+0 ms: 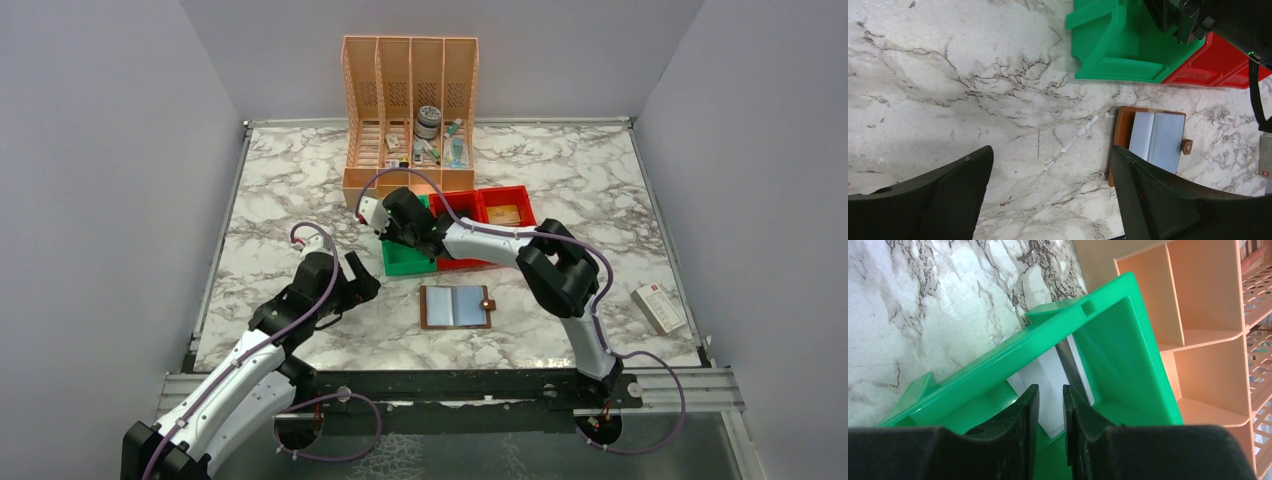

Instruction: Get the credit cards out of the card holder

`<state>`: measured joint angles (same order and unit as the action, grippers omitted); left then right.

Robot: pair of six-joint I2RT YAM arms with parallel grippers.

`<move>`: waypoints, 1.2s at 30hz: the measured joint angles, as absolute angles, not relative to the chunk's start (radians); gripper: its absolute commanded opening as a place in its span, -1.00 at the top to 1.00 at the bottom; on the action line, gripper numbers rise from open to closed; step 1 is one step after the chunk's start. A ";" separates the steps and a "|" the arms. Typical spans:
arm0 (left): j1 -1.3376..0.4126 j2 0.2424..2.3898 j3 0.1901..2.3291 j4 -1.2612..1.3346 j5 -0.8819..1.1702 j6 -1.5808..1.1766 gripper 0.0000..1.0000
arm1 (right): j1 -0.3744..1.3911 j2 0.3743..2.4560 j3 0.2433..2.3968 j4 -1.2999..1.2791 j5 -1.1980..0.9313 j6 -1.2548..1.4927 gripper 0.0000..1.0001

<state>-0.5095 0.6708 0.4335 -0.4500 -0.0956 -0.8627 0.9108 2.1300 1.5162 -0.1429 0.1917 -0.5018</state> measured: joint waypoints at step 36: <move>-0.511 0.780 0.417 -0.265 0.099 -0.860 -0.33 | 0.902 1.972 1.474 -0.270 0.037 0.190 0.97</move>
